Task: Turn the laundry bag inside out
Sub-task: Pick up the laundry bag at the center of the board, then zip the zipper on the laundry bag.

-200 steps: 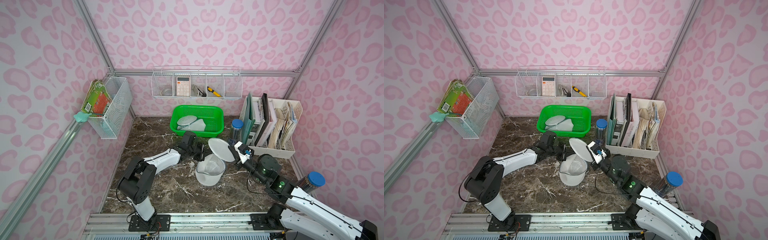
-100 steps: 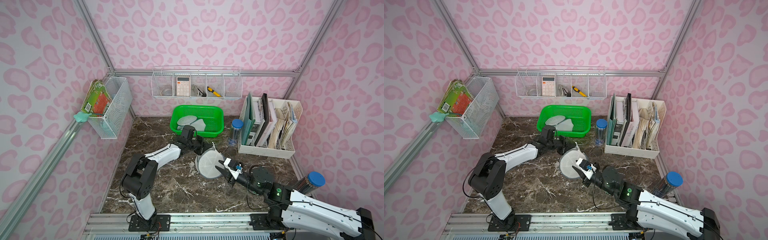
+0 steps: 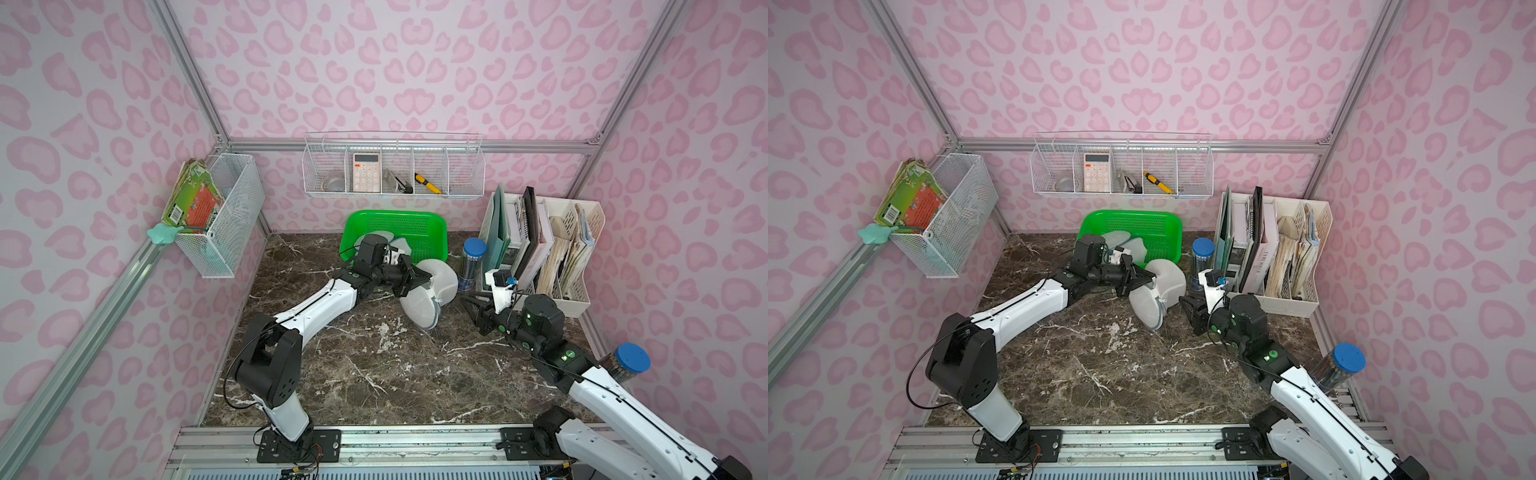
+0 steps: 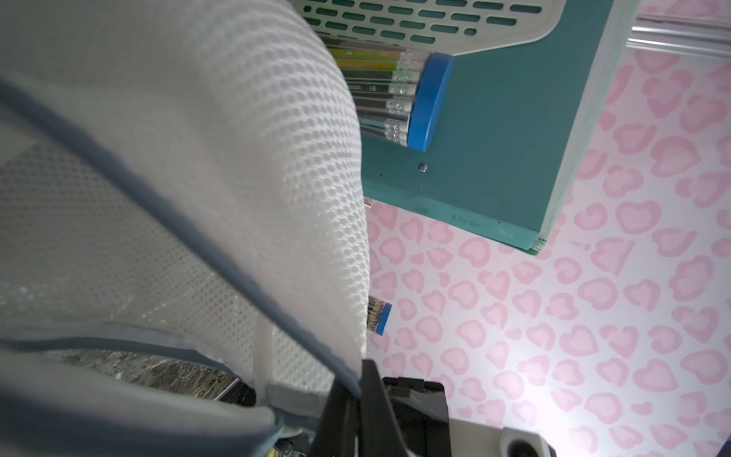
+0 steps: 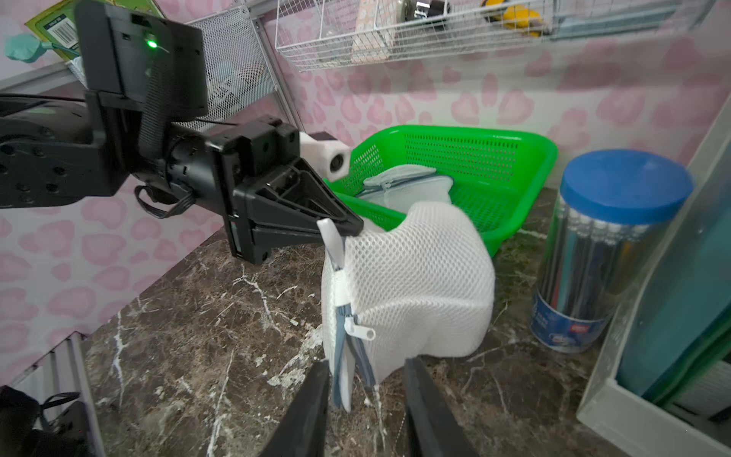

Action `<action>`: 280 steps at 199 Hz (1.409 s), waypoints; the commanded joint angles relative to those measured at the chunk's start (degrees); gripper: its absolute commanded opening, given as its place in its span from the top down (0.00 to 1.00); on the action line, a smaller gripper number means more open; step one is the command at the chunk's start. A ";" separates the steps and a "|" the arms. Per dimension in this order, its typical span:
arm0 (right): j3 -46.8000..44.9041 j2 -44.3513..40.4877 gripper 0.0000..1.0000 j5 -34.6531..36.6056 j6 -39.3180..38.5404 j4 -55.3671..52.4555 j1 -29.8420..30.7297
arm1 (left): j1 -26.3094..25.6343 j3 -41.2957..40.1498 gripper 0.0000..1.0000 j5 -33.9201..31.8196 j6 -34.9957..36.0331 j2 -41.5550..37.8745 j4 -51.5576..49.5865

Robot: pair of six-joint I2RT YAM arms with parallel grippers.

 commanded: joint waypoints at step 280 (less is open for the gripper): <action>7.01 24.40 0.95 -30.07 11.44 -1.73 -1.20 | -0.59 -0.77 1.00 3.06 11.18 0.31 -6.79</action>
